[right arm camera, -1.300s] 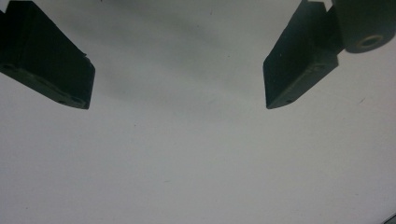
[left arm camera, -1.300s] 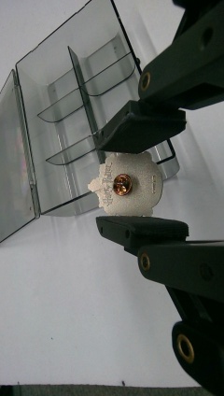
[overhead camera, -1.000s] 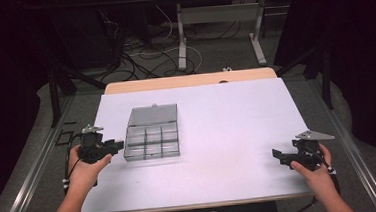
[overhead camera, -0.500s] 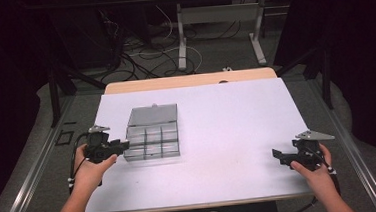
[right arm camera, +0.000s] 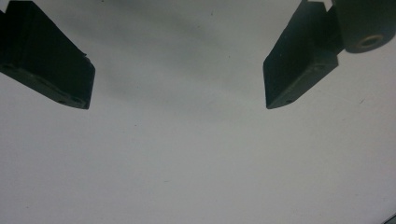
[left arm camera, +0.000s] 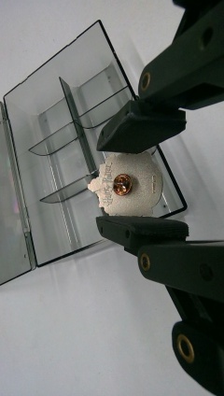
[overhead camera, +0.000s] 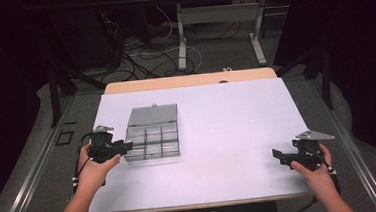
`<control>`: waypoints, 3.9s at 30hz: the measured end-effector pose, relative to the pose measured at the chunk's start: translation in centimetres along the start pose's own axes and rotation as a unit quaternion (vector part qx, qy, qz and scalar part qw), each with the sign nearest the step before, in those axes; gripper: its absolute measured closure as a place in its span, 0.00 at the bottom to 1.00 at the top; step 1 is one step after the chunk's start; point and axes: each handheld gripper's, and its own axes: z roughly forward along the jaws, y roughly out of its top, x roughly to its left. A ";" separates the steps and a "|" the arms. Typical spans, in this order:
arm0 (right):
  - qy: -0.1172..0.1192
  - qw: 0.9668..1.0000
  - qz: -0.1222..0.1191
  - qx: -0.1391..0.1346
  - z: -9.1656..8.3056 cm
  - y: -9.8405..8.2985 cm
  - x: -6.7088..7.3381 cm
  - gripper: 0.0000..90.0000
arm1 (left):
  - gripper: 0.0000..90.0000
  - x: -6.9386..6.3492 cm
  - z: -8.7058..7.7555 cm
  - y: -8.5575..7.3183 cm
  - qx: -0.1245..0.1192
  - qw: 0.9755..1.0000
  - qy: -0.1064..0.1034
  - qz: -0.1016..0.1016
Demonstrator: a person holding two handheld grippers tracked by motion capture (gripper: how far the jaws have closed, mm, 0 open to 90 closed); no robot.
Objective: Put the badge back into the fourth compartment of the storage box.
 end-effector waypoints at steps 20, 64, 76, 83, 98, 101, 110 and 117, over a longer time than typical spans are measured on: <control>0.004 1.000 -0.001 0.003 0.0 0.0 -0.1 0.10 | 0.64 -0.4 1.6 0.0 0.012 1.000 -0.006 -0.006; 0.006 1.000 -0.002 0.007 0.0 0.0 -0.1 0.10 | 0.71 -0.6 3.8 -0.4 0.026 1.000 0.010 -0.004; 0.006 1.000 0.002 0.005 -0.1 0.0 -0.1 0.10 | 0.66 -0.3 3.6 -0.4 0.014 1.000 0.013 -0.010; 0.005 1.000 0.000 0.004 -0.2 0.0 -0.1 0.10 | 0.62 -0.5 3.2 -0.3 0.007 1.000 0.017 -0.008; 0.006 1.000 -0.001 0.004 -0.1 0.0 0.0 0.10 | 0.54 -1.1 2.7 -0.1 -0.017 1.000 0.017 0.009; 0.004 1.000 -0.001 0.003 -0.1 0.0 -0.1 0.10 | 0.51 -1.1 2.5 -0.2 -0.025 0.999 0.017 0.013; 0.004 1.000 -0.002 0.002 -0.1 0.0 0.0 0.10 | 0.47 -1.1 1.6 -0.2 -0.036 0.998 0.028 0.031; 0.005 1.000 0.000 0.003 -0.1 0.0 0.0 0.10 | 0.44 -0.9 0.9 -0.6 -0.054 0.998 0.022 0.016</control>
